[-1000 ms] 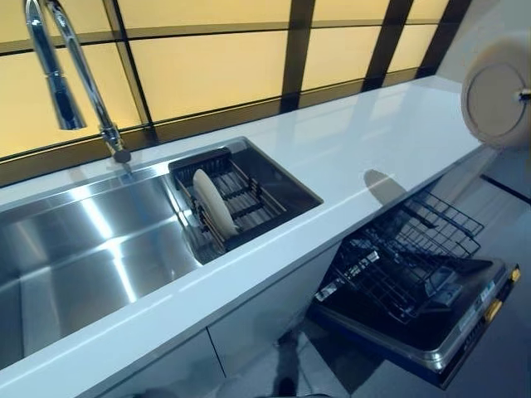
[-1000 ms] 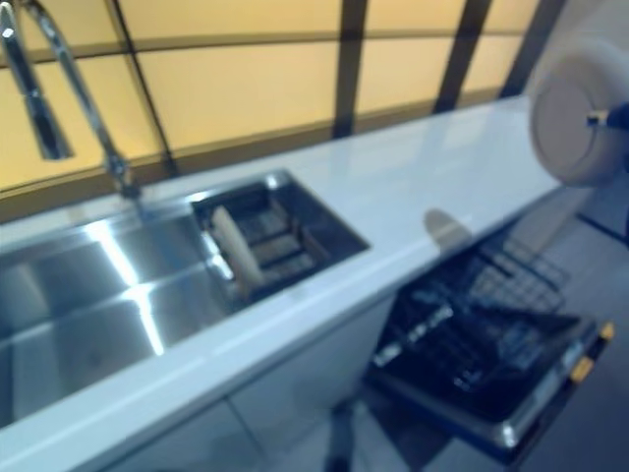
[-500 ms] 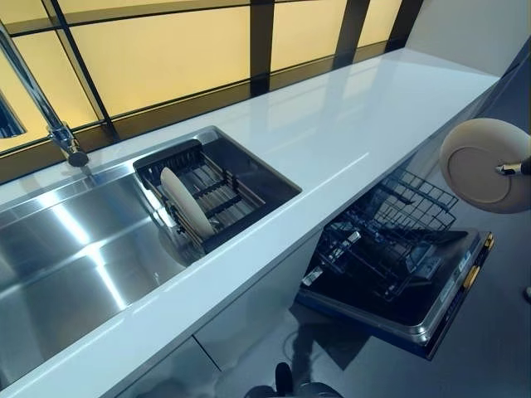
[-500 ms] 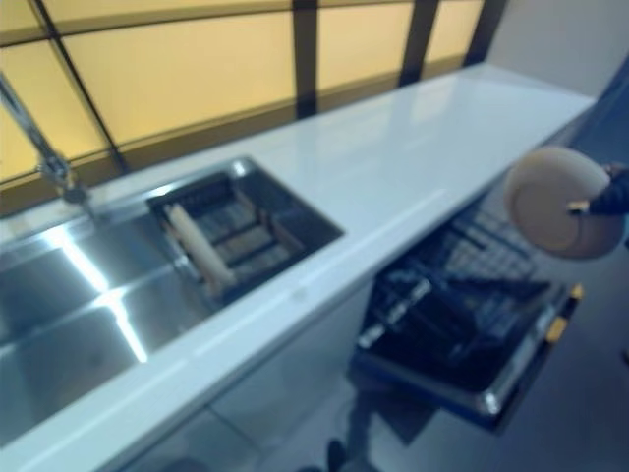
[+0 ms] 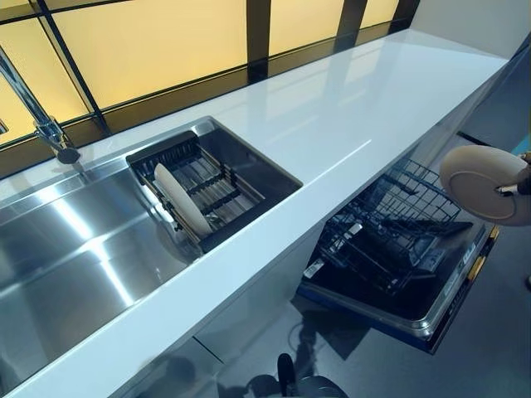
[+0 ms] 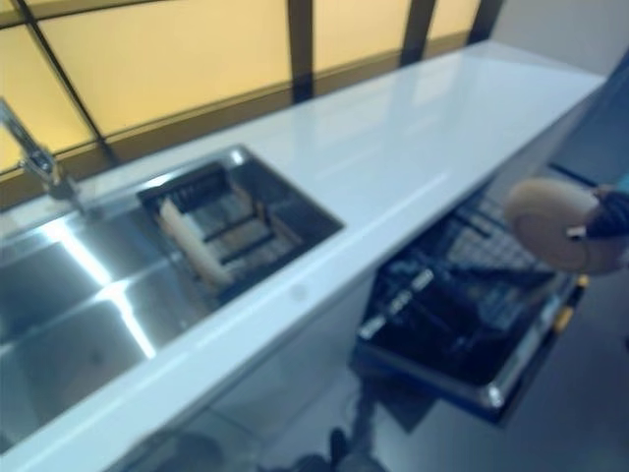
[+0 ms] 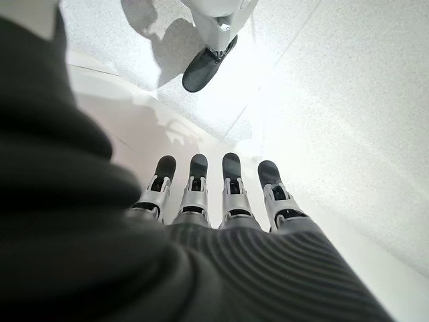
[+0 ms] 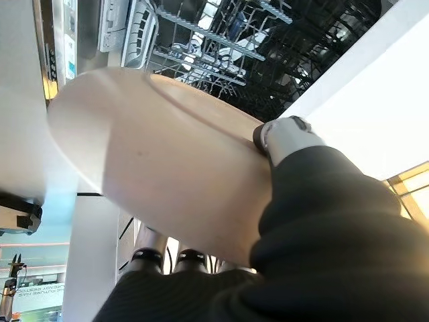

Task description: Take plates into dishwasher

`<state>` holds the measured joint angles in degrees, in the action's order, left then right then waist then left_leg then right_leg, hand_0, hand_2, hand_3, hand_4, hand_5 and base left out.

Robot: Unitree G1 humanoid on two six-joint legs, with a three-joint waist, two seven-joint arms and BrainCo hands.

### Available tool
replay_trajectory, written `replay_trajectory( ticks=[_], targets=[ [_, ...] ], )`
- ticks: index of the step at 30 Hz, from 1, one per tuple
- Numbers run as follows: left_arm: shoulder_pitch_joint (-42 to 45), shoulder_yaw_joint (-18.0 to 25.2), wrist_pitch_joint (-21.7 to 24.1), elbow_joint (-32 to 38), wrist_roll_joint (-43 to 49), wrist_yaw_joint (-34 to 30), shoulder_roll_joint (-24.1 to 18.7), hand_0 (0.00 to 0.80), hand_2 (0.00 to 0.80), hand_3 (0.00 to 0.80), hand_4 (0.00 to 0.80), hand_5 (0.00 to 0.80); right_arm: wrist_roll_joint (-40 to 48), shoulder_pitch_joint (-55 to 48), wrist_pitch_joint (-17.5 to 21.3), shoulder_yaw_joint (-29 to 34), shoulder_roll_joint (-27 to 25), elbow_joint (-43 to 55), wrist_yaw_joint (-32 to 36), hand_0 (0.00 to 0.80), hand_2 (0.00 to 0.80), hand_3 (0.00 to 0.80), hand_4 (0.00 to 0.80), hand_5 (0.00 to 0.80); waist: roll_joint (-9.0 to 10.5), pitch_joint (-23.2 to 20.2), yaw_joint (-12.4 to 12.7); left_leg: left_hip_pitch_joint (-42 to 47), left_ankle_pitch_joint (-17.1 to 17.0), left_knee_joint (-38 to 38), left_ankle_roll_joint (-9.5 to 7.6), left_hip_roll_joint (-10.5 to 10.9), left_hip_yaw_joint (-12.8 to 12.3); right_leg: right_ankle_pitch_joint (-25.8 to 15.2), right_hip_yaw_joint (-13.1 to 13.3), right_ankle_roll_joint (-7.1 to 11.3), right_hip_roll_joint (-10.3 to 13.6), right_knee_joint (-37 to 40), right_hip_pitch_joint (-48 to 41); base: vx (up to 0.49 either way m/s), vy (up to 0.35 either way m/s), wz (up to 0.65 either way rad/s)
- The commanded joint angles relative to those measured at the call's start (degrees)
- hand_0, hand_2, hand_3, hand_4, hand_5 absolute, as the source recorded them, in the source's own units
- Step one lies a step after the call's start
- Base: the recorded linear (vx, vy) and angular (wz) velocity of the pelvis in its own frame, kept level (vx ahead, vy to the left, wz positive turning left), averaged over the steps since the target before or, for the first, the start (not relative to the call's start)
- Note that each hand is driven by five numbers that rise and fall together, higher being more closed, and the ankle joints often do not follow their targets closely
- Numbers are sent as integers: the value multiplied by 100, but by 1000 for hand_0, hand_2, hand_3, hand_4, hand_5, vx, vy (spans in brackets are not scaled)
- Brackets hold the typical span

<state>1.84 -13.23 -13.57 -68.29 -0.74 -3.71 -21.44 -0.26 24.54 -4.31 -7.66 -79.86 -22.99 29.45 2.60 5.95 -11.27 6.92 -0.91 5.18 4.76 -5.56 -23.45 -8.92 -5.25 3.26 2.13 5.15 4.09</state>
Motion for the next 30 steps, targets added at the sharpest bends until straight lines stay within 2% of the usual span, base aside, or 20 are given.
replay_trajectory(
  ticks=[1, 13, 30],
  targets=[
    [-227, 215, 102, 24, 236, 187, -420, 0, 0, 0, 0, 0, -193, 409, 103, -192, 161, -224, -227, 800, 800, 800, 800, 800, 249, 5, 261, 194, 92, -18, -6, -99, 268, 142, -1, 594, 367, -15, -263, -21, -34, 4],
    [-276, 120, 144, 179, 259, 67, -411, 0, 0, 0, 0, 0, -386, 902, -113, -697, 709, -643, -370, 800, 800, 800, 800, 800, 127, 170, 474, 51, 69, -18, 18, -85, 426, 162, -170, 594, 415, -15, -200, -25, -24, 7],
    [-376, 51, 108, 313, 186, -89, -460, 0, 0, 0, 0, 0, -676, 1190, -313, -1149, 1338, -1071, -526, 800, 800, 800, 800, 800, -102, 340, 626, -81, 18, -18, 61, -72, 537, 191, -269, 575, 460, -15, -150, -15, 0, 4]
  ],
)
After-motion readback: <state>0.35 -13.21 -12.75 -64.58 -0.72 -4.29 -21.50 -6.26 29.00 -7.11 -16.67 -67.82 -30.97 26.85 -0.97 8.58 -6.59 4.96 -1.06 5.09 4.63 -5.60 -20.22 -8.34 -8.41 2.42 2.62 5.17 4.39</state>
